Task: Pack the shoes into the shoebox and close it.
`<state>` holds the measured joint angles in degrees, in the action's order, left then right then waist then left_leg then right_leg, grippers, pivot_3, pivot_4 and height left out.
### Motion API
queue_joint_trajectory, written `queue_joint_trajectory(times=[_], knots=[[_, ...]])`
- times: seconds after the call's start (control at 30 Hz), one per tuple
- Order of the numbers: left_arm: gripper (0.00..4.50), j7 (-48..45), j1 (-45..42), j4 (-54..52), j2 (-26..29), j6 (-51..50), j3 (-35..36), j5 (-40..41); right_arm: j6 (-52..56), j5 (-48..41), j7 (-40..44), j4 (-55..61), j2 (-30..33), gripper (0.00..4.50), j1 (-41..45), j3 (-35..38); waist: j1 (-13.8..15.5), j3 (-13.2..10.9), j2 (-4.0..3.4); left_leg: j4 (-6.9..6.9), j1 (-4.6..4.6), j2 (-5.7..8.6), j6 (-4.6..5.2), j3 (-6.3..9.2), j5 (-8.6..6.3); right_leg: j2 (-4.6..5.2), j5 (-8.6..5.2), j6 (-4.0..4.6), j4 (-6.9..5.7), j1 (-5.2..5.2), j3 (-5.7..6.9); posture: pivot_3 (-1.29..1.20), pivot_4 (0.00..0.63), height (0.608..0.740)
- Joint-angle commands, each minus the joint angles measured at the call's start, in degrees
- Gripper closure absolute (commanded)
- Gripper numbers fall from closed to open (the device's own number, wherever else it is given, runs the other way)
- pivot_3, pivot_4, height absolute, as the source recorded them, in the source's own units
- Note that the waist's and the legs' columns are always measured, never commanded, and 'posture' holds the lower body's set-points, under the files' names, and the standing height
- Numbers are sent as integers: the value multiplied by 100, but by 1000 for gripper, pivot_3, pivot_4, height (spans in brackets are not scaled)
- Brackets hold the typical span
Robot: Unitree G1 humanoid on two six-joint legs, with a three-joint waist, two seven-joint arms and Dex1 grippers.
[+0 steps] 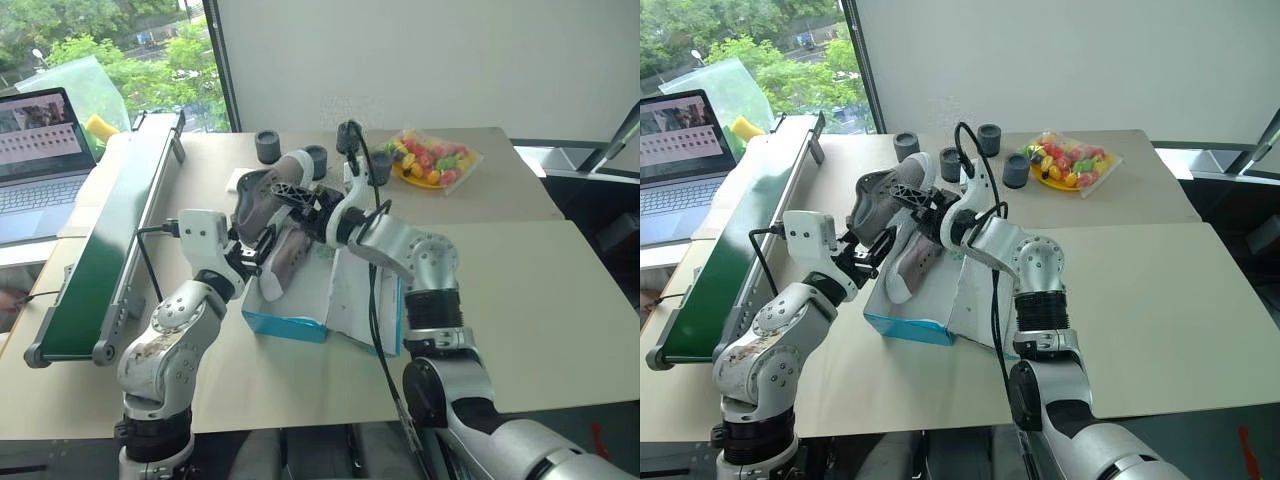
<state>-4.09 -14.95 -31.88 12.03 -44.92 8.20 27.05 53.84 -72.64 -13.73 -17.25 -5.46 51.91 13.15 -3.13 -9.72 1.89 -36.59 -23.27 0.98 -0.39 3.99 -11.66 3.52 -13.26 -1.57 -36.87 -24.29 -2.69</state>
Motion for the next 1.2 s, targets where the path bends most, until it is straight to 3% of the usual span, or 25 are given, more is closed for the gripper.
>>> queue_joint_trajectory(times=[0.03,0.1,0.43,0.47,0.5,0.53,0.6,0.67,0.93,1.0,1.07,1.2], knots=[[1752,-32,-66,-210,66,132,37,-25,-185,-251,30,268,-611,3452,489,57,1,0,0,0,0,0,0,0,0,0,0,0,0,0,0,0,150,740],[1752,-32,-64,-205,77,133,36,-22,-194,-375,-17,354,-705,3934,507,33,7,0,0,0,0,0,0,0,0,0,0,0,0,0,0,0,150,740],[1752,-107,-43,-88,341,113,-221,-249,-185,-647,0,620,-892,4015,512,-319,48,0,-1,0,1,0,0,0,0,0,0,0,0,0,0,0,150,740],[1327,-150,-26,-93,383,191,-267,-297,-219,-606,-12,623,-879,4017,505,-329,49,0,-1,0,0,0,0,0,0,0,0,0,0,0,0,0,150,740],[1327,-190,-20,-100,426,252,-311,-347,-252,-573,-22,620,-866,4017,500,-332,49,0,-1,0,0,1,0,0,0,0,0,0,0,0,0,0,150,740],[814,-225,-17,-124,510,293,-394,-449,-314,-519,-39,612,-839,4018,494,-326,48,-1,-2,0,0,0,0,0,0,0,0,0,1,0,0,0,150,740],[276,-256,-23,-191,597,333,-468,-552,-522,-340,-149,554,-753,4018,494,-286,49,-1,-2,0,0,0,0,0,0,0,0,0,1,-1,0,0,150,740],[276,-438,33,-368,678,340,-388,-423,-751,-113,-206,438,-555,4018,522,-215,51,-1,-2,0,-1,0,0,0,0,-1,0,0,1,-1,1,0,150,740],[276,-1955,839,-957,1928,351,545,411,-599,-403,-544,449,-107,4018,668,292,21,-9,-14,4,-2,-5,1,-1,-1,-5,-1,2,0,-10,-1,0,150,740],[276,-2469,1027,-869,2362,462,899,575,-197,-542,-920,507,149,4018,616,325,18,-9,-14,6,1,-6,1,0,-1,-5,-1,2,3,-8,0,0,150,740],[276,-3176,1261,-484,2875,639,1300,684,858,-879,-1402,596,668,4018,538,146,31,-12,-19,6,1,-4,1,-1,-1,-3,-2,3,3,-8,0,0,150,740],[276,-4075,1417,155,3468,1121,1281,552,1995,-1682,-2277,392,1305,4018,460,28,81,-17,-26,6,-2,-2,1,4,-1,0,-5,8,15,-2,12,0,150,740]])
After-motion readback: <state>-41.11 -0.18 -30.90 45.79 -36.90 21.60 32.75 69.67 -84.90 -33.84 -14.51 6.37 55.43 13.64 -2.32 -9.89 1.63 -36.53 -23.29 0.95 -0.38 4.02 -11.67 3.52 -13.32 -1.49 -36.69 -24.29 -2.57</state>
